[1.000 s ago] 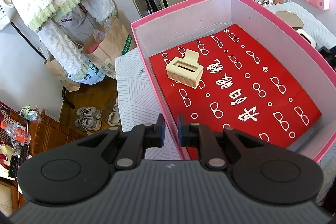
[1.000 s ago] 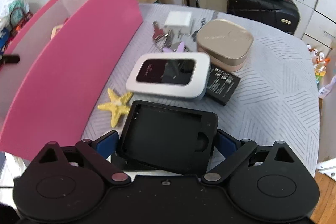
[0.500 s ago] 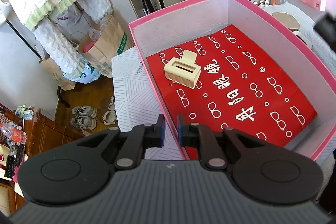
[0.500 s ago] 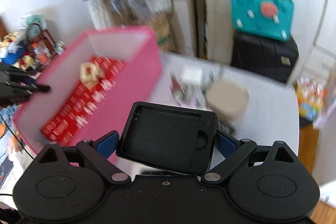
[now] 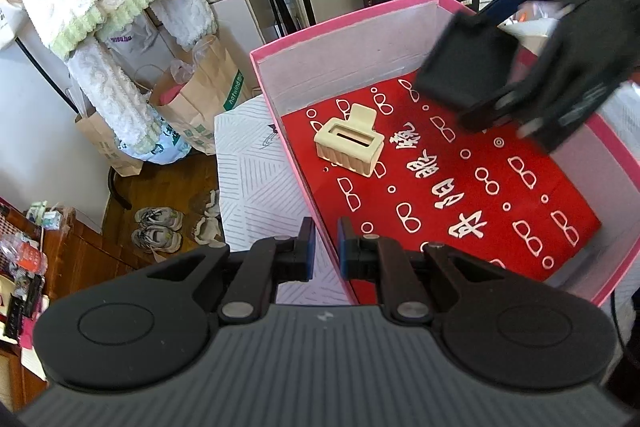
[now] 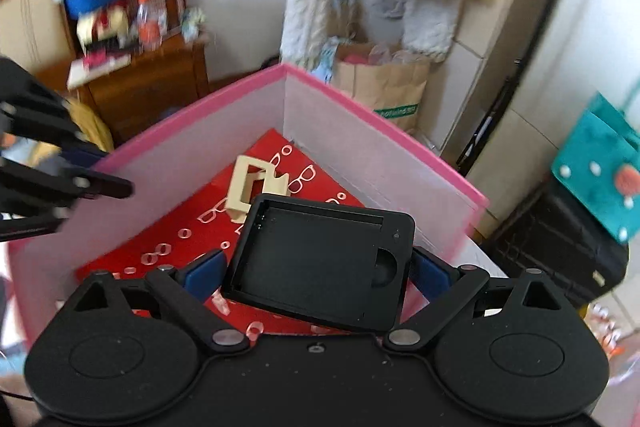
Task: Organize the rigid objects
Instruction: 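Carry the black case into the pink box and release it, then lower the right gripper onto the white wifi router and grasp it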
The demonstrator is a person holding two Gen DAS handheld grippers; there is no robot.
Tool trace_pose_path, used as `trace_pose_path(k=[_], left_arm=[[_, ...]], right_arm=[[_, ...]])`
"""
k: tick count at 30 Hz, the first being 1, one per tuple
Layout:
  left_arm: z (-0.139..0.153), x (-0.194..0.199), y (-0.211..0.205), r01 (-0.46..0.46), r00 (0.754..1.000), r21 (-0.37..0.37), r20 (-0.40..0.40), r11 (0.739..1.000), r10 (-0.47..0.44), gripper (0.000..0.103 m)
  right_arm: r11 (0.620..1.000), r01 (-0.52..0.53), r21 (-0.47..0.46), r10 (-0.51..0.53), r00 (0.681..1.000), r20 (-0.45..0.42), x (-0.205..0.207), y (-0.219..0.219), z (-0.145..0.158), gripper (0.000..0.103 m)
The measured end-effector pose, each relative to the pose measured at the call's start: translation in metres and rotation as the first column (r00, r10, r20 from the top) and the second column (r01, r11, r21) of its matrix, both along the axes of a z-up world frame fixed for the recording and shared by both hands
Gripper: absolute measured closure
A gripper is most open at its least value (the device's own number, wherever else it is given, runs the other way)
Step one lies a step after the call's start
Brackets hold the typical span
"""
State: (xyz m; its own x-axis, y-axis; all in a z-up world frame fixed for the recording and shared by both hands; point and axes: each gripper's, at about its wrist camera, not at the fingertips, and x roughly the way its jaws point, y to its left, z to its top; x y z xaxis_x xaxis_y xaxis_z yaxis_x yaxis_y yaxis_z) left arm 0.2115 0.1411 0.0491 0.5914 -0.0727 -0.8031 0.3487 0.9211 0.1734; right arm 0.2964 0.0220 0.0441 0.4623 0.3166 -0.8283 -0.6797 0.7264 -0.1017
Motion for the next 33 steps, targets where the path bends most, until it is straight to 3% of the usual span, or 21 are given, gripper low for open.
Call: trace_pose_path(k=[8, 13, 18, 25, 30, 33], left_arm=[[-0.009, 0.013, 0.0, -0.056, 0.998, -0.028, 0.032, 0.998, 0.057, 0.092], [-0.016, 0.018, -0.002, -0.088, 0.994, -0.031, 0.057, 0.996, 0.09, 0.092], [-0.021, 0.02, -0.004, -0.094, 0.993, -0.022, 0.067, 0.995, 0.095, 0.091], [-0.027, 0.018, -0.008, -0.1, 0.992, -0.016, 0.078, 0.995, 0.101, 0.089], [-0.029, 0.019, -0.008, -0.102, 0.992, -0.017, 0.074, 0.995, 0.103, 0.089], [-0.03, 0.023, -0.004, -0.116, 0.991, -0.04, 0.056, 0.992, 0.118, 0.089]], right_arm=[[0.987, -0.025, -0.158, 0.023, 1.0, -0.016, 0.024, 0.028, -0.025, 0.005], [0.996, 0.001, -0.093, 0.001, 1.0, 0.024, 0.021, 0.017, -0.013, 0.005], [0.998, 0.041, 0.057, -0.043, 0.999, 0.031, 0.014, -0.01, 0.003, 0.005], [0.94, 0.095, 0.328, -0.12, 0.991, 0.054, -0.022, -0.08, 0.029, 0.005], [0.939, 0.163, 0.304, -0.188, 0.981, 0.053, -0.043, -0.123, 0.027, 0.005], [0.926, 0.232, 0.297, -0.243, 0.97, -0.002, -0.052, -0.152, 0.014, 0.005]])
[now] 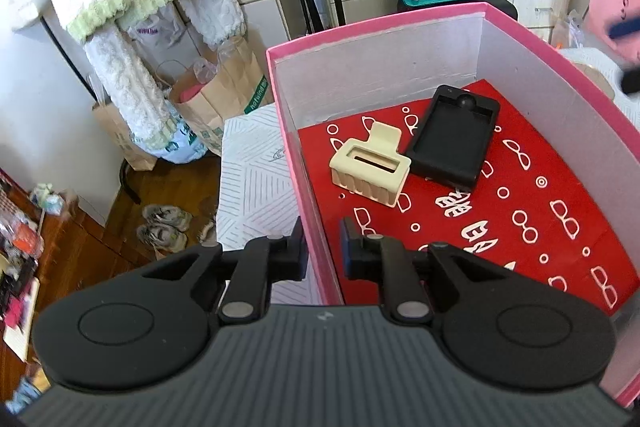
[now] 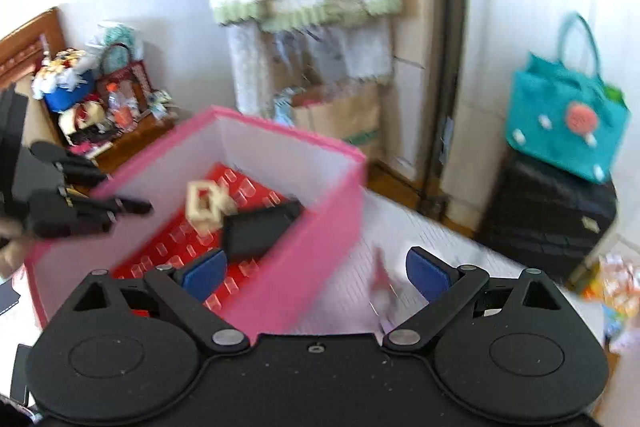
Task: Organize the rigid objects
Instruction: 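Lower the right gripper onto the white wifi router and grasp it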
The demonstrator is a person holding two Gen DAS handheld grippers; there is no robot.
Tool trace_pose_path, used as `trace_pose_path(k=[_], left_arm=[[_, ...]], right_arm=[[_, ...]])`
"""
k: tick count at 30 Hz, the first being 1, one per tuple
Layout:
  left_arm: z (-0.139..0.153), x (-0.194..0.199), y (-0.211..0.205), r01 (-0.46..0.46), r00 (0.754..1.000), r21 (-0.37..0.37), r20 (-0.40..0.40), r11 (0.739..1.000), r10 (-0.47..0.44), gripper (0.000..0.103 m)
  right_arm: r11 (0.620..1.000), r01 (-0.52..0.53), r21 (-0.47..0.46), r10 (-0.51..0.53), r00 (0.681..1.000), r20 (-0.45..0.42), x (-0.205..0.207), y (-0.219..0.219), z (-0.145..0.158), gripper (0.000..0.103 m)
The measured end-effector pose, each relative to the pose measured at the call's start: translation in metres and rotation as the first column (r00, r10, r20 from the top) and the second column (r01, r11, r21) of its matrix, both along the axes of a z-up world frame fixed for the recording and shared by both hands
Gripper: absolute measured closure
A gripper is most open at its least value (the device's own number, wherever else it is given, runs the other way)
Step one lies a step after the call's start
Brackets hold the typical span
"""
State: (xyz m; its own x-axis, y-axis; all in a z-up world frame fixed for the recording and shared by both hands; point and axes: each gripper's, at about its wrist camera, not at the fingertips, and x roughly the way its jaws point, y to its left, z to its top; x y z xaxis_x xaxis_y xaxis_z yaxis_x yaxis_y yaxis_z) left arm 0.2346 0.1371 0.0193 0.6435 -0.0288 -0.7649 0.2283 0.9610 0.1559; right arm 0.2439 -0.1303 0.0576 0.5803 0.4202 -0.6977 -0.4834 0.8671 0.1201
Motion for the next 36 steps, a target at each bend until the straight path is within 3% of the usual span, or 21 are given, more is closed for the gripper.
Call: trace_pose_path(k=[5, 12, 15, 26, 31, 36], left_arm=[[0.0, 0.001, 0.003, -0.005, 1.0, -0.023, -0.002, 1.0, 0.005, 0.089], [-0.001, 0.001, -0.001, 0.005, 1.0, -0.001, 0.002, 1.0, -0.005, 0.089], [-0.001, 0.0, -0.001, 0.003, 1.0, -0.006, 0.002, 1.0, -0.003, 0.089], [-0.001, 0.0, -0.003, 0.005, 1.0, 0.011, 0.004, 1.0, -0.005, 0.089], [-0.001, 0.0, -0.003, 0.008, 1.0, 0.02, 0.005, 1.0, -0.008, 0.089], [-0.001, 0.0, -0.002, 0.008, 1.0, 0.016, 0.005, 1.0, -0.008, 0.089]], right_arm=[[0.997, 0.073, 0.028, -0.07, 0.991, -0.117, -0.022, -0.036, -0.035, 0.005], [0.997, 0.081, -0.008, -0.081, 0.98, -0.179, -0.057, -0.051, -0.072, 0.005], [0.999, 0.027, -0.022, -0.03, 0.979, -0.203, -0.067, -0.048, -0.08, 0.005], [0.996, -0.031, -0.084, 0.014, 0.979, -0.203, -0.073, -0.021, -0.094, 0.003], [0.986, -0.025, -0.163, -0.002, 0.987, -0.163, -0.075, -0.007, -0.099, 0.0], [0.983, -0.008, -0.184, -0.021, 0.988, -0.154, -0.073, -0.005, -0.098, 0.001]])
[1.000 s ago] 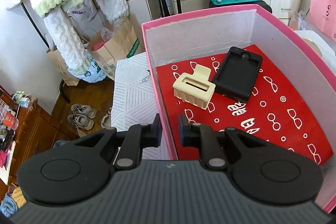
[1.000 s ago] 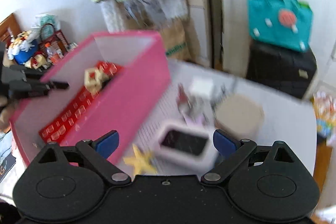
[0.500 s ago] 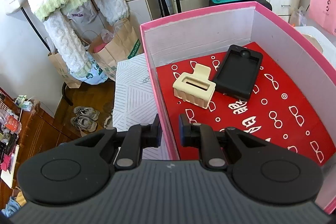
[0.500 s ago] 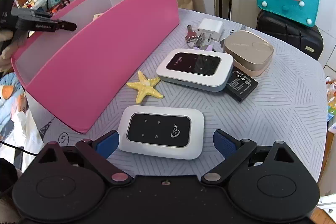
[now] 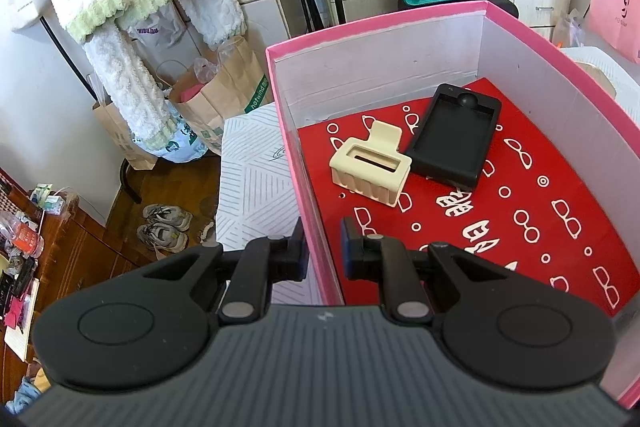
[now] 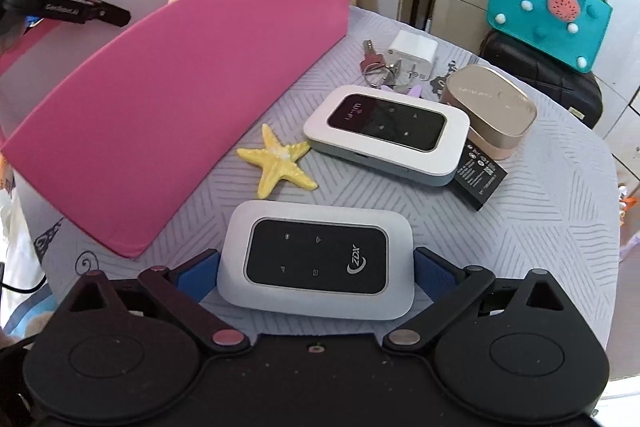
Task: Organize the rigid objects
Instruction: 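Lower the right gripper onto the white wifi router and grasp it, then carry the white router into the pink box beside the black case and release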
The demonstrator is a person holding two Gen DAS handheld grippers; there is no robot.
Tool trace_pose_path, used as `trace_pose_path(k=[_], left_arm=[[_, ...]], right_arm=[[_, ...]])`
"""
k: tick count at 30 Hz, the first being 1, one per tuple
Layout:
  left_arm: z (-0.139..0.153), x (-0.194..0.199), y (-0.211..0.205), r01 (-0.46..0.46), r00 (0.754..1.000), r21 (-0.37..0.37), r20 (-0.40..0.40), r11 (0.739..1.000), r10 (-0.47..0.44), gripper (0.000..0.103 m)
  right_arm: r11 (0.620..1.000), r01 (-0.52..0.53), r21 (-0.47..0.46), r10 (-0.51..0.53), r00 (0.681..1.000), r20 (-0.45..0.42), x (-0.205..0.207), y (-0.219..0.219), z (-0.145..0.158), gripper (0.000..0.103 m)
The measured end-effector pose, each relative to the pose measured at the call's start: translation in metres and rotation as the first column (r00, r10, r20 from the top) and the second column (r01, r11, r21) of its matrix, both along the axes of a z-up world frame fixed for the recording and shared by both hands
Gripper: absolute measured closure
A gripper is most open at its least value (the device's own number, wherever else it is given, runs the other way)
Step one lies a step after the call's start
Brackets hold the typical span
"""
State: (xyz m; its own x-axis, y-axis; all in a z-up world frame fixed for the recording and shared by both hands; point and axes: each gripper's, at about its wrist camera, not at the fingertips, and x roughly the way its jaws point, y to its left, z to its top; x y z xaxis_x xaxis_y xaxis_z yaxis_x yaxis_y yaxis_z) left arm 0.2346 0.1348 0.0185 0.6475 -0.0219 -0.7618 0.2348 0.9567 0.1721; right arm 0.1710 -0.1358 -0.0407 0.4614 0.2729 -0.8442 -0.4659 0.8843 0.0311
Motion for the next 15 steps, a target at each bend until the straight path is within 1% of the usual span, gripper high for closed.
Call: trace_pose_path(k=[4, 9, 13, 15], left_arm=[[0.0, 0.0, 0.001, -0.004, 1.0, -0.01, 0.001, 1.0, 0.004, 0.089], [0.0, 0.0, 0.002, -0.004, 1.0, -0.01, 0.002, 1.0, 0.004, 0.089], [0.0, 0.0, 0.002, -0.007, 1.0, -0.013, 0.003, 1.0, 0.008, 0.089], [0.0, -0.001, 0.001, -0.009, 1.0, -0.009, 0.004, 1.0, 0.009, 0.089]], right_arm=[[0.999, 0.03, -0.02, -0.03, 0.999, 0.022, 0.004, -0.004, 0.005, 0.001], [0.998, 0.067, 0.003, -0.067, 0.997, 0.046, 0.007, -0.015, 0.016, 0.001], [0.995, 0.094, 0.03, -0.096, 0.992, 0.081, 0.006, -0.024, 0.032, 0.001], [0.995, 0.088, 0.049, -0.093, 0.99, 0.105, 0.006, -0.026, 0.045, 0.001]])
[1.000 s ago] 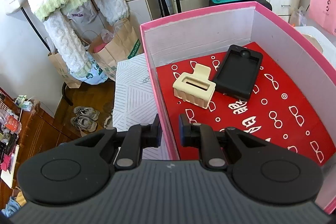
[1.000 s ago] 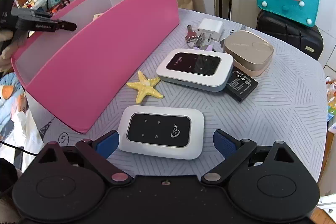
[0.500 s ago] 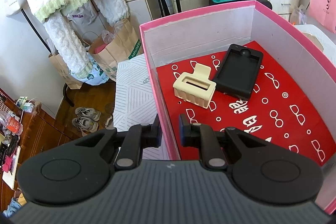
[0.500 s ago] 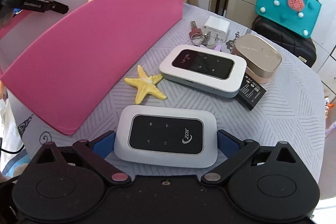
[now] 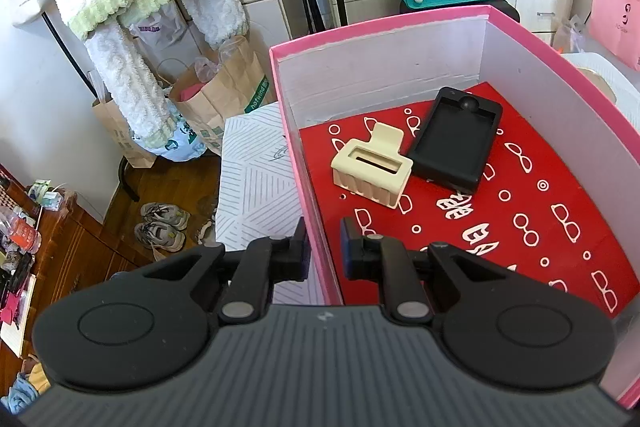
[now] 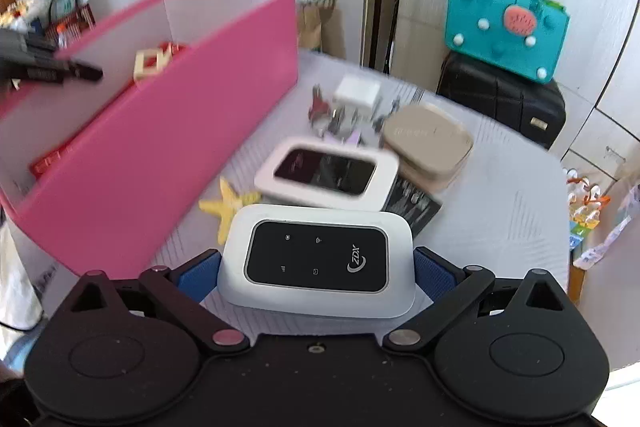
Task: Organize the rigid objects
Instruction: 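Carry the white router into the pink box beside the black case and release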
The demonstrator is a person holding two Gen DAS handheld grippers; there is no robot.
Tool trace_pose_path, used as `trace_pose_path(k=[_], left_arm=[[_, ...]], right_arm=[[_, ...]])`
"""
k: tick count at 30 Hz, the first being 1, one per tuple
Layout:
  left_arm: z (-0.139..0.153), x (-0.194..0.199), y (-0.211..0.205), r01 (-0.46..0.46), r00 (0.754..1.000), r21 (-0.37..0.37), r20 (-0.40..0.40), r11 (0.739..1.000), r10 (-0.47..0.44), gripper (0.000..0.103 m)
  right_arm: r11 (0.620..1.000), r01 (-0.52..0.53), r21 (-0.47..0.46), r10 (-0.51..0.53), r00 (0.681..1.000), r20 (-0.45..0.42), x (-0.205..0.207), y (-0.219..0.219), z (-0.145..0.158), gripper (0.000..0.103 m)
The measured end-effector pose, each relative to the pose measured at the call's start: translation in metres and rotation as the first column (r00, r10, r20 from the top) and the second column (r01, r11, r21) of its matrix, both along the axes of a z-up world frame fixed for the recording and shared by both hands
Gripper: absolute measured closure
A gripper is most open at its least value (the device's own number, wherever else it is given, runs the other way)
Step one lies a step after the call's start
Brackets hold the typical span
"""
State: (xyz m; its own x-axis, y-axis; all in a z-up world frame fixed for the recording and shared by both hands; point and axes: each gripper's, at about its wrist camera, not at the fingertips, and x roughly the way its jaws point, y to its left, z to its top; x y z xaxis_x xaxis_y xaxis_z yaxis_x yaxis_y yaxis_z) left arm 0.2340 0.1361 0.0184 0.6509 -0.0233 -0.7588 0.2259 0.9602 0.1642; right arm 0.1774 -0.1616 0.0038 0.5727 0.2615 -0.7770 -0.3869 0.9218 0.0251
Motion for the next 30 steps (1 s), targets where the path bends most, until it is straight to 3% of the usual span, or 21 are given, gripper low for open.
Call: trace_pose_path(k=[5, 9, 13, 21, 27, 30], left_arm=[[0.0, 0.0, -0.001, -0.003, 1.0, 0.007, 0.007, 1.0, 0.003, 0.091], [0.0, -0.001, 0.002, -0.014, 1.0, -0.009, 0.011, 1.0, 0.015, 0.093], [0.0, -0.002, 0.002, -0.022, 0.999, -0.004, 0.027, 1.0, 0.022, 0.095], [0.001, -0.004, 0.002, -0.031, 0.999, -0.01, 0.04, 0.999, 0.032, 0.097], [0.001, -0.004, 0.003, -0.034, 0.999, -0.014, 0.04, 0.999, 0.034, 0.097], [0.001, -0.004, 0.003, -0.034, 0.999, -0.014, 0.04, 0.999, 0.034, 0.097]], right_arm=[[0.998, -0.067, 0.017, 0.065, 0.992, 0.108, 0.0, 0.011, 0.043, 0.001], [0.985, -0.174, -0.004, 0.172, 0.967, 0.188, 0.007, 0.041, 0.076, 0.001], [0.957, -0.286, -0.052, 0.29, 0.939, 0.183, 0.025, 0.083, 0.086, 0.001], [0.872, -0.45, -0.193, 0.461, 0.888, 0.009, 0.07, 0.171, 0.053, 0.001], [0.799, -0.538, -0.268, 0.513, 0.843, -0.163, 0.089, 0.208, 0.022, 0.001], [0.786, -0.555, -0.273, 0.499, 0.83, -0.25, 0.094, 0.215, 0.009, 0.001]])
